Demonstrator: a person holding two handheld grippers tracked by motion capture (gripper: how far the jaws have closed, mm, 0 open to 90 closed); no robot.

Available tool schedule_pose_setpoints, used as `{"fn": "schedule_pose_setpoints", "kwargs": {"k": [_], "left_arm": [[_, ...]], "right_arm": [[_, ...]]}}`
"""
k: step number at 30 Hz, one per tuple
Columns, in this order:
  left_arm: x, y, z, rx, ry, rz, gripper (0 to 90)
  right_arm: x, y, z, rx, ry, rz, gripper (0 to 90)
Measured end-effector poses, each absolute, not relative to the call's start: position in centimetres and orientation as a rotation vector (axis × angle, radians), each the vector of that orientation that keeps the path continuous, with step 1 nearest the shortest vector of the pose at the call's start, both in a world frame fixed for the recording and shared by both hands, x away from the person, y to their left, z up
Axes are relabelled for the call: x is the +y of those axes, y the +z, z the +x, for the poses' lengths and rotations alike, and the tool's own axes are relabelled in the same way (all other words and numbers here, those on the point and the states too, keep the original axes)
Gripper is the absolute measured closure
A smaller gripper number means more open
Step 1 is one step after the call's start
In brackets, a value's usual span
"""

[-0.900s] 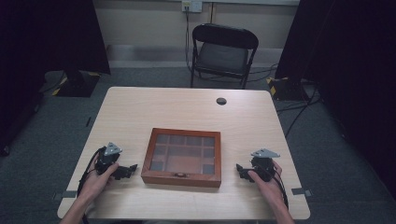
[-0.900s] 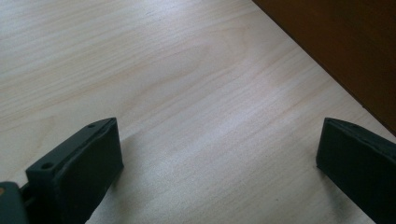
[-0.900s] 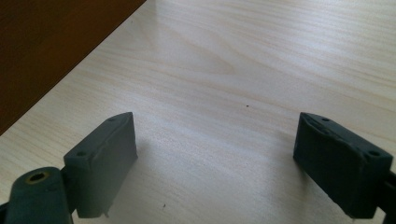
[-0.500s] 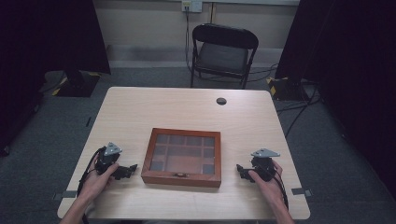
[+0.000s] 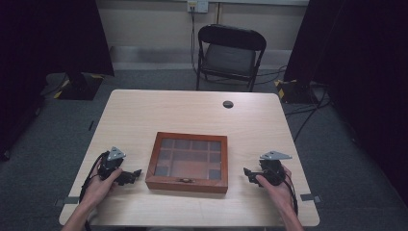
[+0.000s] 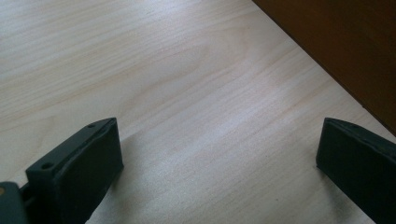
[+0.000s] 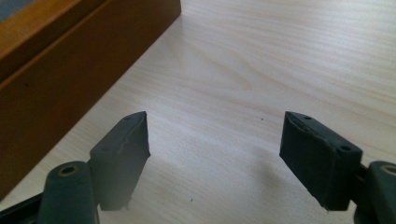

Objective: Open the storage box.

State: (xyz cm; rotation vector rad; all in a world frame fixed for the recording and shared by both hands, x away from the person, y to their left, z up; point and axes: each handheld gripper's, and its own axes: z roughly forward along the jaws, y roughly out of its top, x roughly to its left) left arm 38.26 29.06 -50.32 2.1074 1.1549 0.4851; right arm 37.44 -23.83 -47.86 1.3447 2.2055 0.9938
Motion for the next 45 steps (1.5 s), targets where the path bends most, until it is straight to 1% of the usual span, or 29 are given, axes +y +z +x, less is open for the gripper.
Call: {"fn": "schedule_pose_setpoints", "kwargs": {"k": [9, 18, 22, 24, 34, 45], "left_arm": [[29.1, -50.3, 38.3, 1.155, 0.486, 2.108, 0.0], [29.1, -50.3, 38.3, 1.154, 0.485, 2.108, 0.0], [29.1, -50.3, 38.3, 1.150, 0.489, 2.108, 0.0], [29.1, -50.3, 38.3, 1.152, 0.486, 2.103, 0.0], [29.1, -50.4, 38.3, 1.150, 0.484, 2.101, 0.0], [29.2, -50.3, 38.3, 1.137, 0.483, 2.113, 0.0]], "right_arm": [[-23.6, -45.9, 36.9, 2.199, 1.098, 1.298, 28.1], [-22.7, -44.1, 36.2, 2.235, 1.173, 1.224, 35.5], [-22.0, -43.1, 35.8, 2.229, 1.200, 1.189, 40.1], [-21.9, -42.8, 35.7, 2.227, 1.216, 1.186, 40.6], [-19.6, -41.2, 35.0, 2.325, 1.331, 1.084, 49.6], [-16.7, -40.3, 35.1, 2.441, 1.392, 0.958, 55.2]]}}
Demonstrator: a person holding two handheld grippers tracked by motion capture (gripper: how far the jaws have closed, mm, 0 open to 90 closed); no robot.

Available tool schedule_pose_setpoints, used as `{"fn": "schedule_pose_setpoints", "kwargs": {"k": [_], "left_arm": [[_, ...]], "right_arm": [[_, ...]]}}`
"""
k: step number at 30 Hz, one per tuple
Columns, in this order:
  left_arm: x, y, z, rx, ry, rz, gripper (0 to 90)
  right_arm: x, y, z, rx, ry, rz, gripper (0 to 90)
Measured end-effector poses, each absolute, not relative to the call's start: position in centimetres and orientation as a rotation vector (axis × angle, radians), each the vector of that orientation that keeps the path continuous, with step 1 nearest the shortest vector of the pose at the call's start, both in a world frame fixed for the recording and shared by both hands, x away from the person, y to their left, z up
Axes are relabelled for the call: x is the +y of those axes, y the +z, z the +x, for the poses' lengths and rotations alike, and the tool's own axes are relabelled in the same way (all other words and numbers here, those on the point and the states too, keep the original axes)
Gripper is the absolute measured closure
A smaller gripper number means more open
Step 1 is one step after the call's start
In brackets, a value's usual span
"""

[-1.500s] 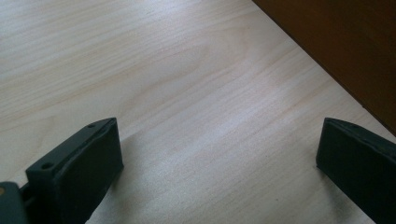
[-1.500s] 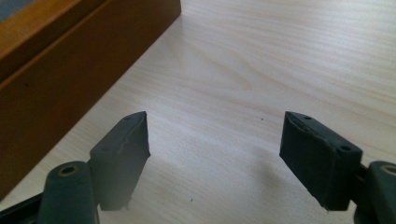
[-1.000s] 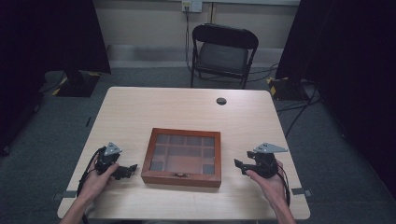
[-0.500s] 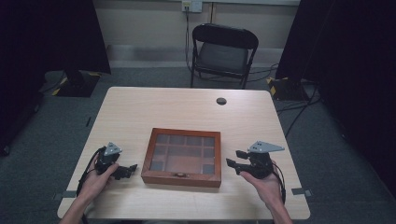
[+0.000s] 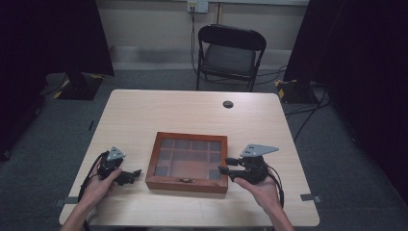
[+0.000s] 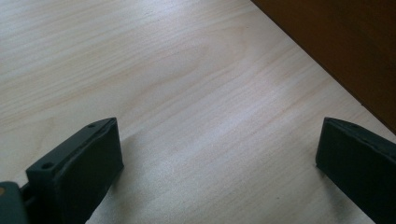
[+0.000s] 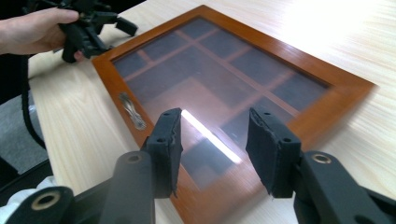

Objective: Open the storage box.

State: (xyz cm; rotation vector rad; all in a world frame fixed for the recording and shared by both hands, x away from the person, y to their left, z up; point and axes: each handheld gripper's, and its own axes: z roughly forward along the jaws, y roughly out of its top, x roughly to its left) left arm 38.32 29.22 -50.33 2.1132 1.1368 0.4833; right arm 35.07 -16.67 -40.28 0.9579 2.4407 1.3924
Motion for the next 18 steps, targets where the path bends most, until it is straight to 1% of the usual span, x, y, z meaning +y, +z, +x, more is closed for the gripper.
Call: {"fn": "schedule_pose_setpoints", "kwargs": {"k": [1, 3, 4, 18], "left_arm": [[29.2, -50.3, 38.3, 1.140, 0.482, 2.107, 0.0], [29.2, -50.3, 38.3, 1.137, 0.483, 2.113, 0.0], [29.2, -50.3, 38.3, 1.137, 0.483, 2.113, 0.0], [29.2, -50.3, 38.3, 1.140, 0.482, 2.107, 0.0]], "right_arm": [[-15.5, -40.2, 35.3, 2.465, 1.401, 0.929, 56.1], [-15.1, -40.2, 35.4, 2.476, 1.402, 0.917, 56.3], [-13.8, -40.2, 35.5, 2.505, 1.405, 0.878, 57.6], [-8.4, -40.9, 35.9, 2.657, 1.417, 0.703, 66.2]]}}
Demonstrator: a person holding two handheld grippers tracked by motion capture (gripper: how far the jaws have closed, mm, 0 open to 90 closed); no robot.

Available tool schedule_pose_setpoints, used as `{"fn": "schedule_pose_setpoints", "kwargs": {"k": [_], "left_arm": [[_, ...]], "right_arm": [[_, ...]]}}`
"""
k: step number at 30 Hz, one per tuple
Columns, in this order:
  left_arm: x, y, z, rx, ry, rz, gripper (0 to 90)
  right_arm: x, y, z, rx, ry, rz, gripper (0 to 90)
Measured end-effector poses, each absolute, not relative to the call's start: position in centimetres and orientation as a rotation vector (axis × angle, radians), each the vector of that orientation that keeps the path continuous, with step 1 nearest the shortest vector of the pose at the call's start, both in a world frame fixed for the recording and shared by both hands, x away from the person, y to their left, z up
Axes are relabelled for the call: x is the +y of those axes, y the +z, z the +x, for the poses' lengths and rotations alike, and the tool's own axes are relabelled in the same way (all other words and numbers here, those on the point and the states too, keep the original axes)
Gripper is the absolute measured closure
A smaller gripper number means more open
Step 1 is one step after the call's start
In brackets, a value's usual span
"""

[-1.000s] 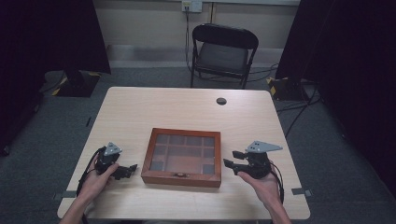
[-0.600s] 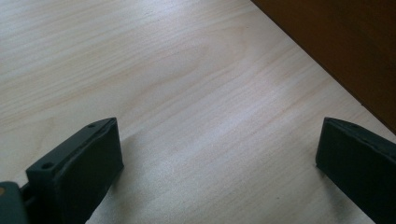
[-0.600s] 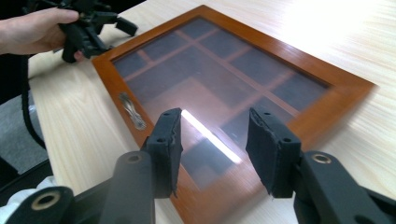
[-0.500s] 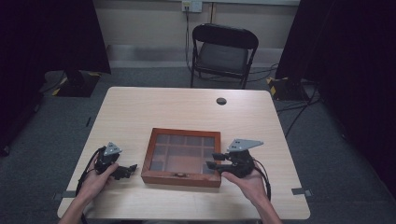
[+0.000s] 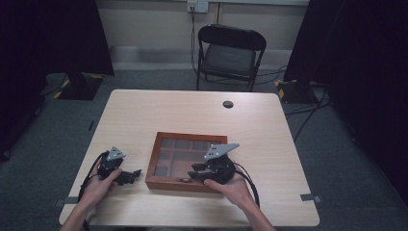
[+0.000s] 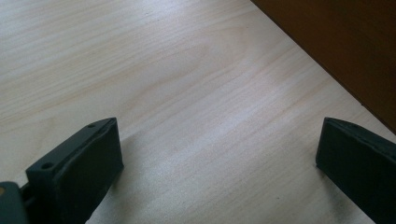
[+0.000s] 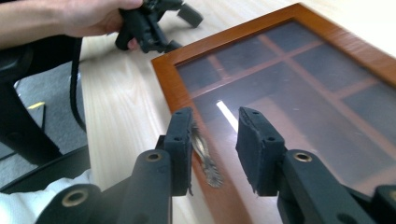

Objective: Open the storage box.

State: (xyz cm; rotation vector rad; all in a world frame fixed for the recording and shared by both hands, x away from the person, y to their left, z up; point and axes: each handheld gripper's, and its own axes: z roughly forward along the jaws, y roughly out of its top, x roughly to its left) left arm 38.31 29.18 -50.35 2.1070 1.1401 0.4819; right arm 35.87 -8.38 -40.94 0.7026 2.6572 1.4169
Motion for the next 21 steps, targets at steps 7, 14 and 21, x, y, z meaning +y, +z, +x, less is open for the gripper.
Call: {"fn": "schedule_pose_setpoints", "kwargs": {"k": [7, 14, 21], "left_arm": [[29.2, -50.3, 38.3, 1.137, 0.483, 2.113, 0.0], [29.2, -50.3, 38.3, 1.138, 0.483, 2.110, 0.0], [29.2, -50.3, 38.3, 1.140, 0.481, 2.107, 0.0]], "right_arm": [[-6.7, -42.2, 36.0, 2.721, 1.370, 0.652, 71.7], [-5.9, -43.4, 36.3, 2.774, 1.323, 0.623, 75.9], [-5.6, -43.9, 36.4, 2.776, 1.329, 0.611, 78.4]]}}
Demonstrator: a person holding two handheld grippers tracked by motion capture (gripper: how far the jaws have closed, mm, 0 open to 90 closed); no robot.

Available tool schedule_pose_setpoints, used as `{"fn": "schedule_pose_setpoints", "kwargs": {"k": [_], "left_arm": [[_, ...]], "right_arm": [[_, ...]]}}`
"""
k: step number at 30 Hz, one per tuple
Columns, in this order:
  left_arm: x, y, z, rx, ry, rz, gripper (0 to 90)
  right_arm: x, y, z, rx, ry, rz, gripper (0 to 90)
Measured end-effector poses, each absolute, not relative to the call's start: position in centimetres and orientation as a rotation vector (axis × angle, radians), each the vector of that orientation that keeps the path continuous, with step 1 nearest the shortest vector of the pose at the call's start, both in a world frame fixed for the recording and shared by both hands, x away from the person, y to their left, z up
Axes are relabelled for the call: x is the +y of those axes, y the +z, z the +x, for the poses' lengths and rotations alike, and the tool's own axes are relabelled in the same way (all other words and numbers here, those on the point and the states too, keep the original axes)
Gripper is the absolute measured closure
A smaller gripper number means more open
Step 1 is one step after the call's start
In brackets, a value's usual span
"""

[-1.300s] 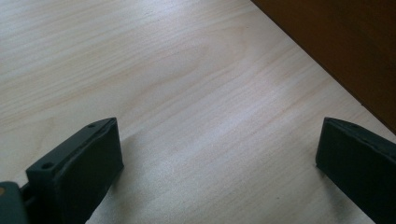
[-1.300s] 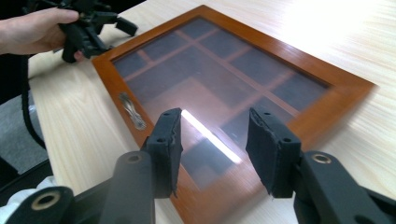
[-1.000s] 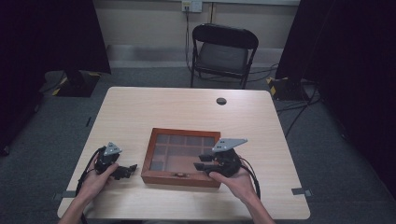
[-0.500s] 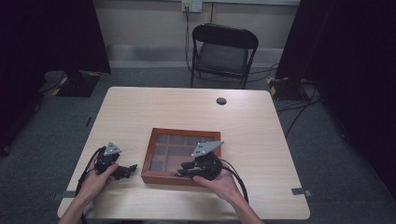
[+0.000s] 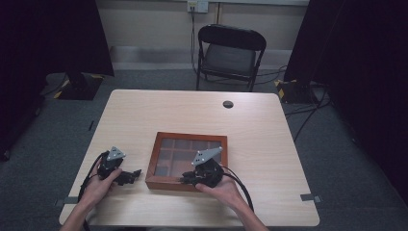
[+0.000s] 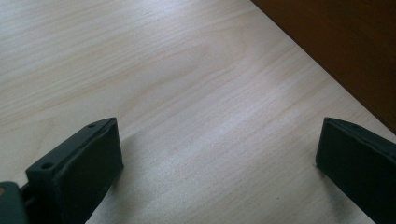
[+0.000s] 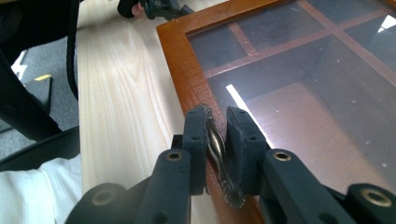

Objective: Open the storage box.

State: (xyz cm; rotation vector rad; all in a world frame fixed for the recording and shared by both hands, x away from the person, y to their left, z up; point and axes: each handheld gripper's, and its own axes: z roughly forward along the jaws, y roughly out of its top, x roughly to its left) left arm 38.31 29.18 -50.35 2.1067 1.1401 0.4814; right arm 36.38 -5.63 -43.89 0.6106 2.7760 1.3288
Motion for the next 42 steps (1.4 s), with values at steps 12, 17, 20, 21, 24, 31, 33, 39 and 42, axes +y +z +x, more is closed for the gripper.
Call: {"fn": "schedule_pose_setpoints", "kwargs": {"k": [12, 17, 20, 21, 24, 31, 33, 39, 42], "left_arm": [[29.2, -50.4, 38.3, 1.140, 0.482, 2.106, 0.0], [29.2, -50.3, 38.3, 1.140, 0.482, 2.107, 0.0], [29.2, -50.3, 38.3, 1.138, 0.482, 2.109, 0.0], [29.2, -50.3, 38.3, 1.139, 0.482, 2.109, 0.0], [29.2, -50.3, 38.3, 1.137, 0.483, 2.112, 0.0], [29.2, -50.3, 38.3, 1.140, 0.482, 2.106, 0.0], [29.2, -50.4, 38.3, 1.140, 0.482, 2.106, 0.0], [29.2, -50.3, 38.3, 1.141, 0.480, 2.110, 0.0], [29.2, -50.3, 38.3, 1.137, 0.481, 2.116, 0.0]], "right_arm": [[-5.8, -43.8, 36.4, 2.788, 1.310, 0.563, 81.5], [-6.0, -43.7, 36.2, 2.792, 1.293, 0.543, 81.8], [-6.1, -43.7, 36.2, 2.796, 1.296, 0.534, 81.9], [-6.0, -43.7, 36.2, 2.796, 1.295, 0.531, 81.9], [-6.0, -43.7, 36.3, 2.800, 1.296, 0.522, 82.0], [-6.1, -43.5, 36.5, 2.810, 1.289, 0.510, 82.1], [-6.1, -43.4, 36.5, 2.809, 1.287, 0.512, 82.1], [-6.2, -42.7, 36.6, 2.806, 1.297, 0.509, 82.0], [-6.2, -42.5, 36.6, 2.806, 1.292, 0.506, 82.0]]}}
